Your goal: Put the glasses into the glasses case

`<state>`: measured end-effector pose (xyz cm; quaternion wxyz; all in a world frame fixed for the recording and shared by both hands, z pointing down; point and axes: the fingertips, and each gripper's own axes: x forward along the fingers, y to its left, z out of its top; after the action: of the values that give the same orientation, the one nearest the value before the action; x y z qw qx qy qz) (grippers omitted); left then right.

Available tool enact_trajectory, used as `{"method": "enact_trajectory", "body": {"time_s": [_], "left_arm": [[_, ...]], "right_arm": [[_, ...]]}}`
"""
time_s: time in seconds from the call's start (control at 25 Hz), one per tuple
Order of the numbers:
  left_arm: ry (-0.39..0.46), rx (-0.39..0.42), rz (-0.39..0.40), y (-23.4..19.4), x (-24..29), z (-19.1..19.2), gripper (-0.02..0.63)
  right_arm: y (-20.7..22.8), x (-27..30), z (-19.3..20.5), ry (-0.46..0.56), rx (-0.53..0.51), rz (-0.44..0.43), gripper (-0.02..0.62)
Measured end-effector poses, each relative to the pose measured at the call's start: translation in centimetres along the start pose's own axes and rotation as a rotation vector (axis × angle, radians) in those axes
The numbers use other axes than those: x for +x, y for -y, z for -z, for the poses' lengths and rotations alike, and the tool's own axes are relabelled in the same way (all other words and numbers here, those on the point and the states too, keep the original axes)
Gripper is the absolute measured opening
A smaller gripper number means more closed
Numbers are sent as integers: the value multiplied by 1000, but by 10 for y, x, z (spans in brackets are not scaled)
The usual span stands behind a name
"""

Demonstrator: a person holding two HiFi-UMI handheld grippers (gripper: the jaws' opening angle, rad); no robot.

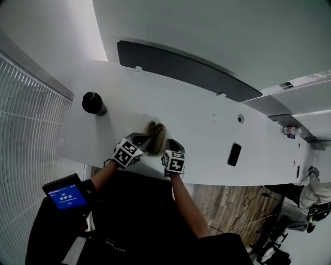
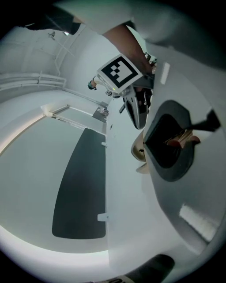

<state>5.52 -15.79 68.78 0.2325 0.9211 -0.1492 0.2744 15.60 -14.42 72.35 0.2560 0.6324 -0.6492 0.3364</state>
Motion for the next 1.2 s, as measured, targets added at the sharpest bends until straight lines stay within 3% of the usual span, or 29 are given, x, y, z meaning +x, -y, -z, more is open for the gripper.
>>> {"method": "enact_trajectory", "body": {"time_s": [0.12,0.2,0.36,0.48,0.68,0.92,1.2], "left_arm": [[82,-69,-67,-23,-19,-10,6],[103,-132,-125,-43,-27,-5,6],[8,-214,-161,-64,-17,34,6],[-50,-206,-117,-54,2,45,6],[-38,-209,-77,-41,6,38,6],[-3,-163,-19,-20,9,15,6],[-5,-101,31,1,19,3,6]], "right_arm": [[6,-16,-24,83,24,20,38],[-2,-25,-40,126,-14,3,38],[-35,-20,-45,106,-181,-60,38],[-33,-12,-28,22,-243,-20,38],[-18,6,9,-91,-234,20,38],[-16,22,28,-132,-203,-50,38],[-9,25,37,-158,-151,-38,35]]}}
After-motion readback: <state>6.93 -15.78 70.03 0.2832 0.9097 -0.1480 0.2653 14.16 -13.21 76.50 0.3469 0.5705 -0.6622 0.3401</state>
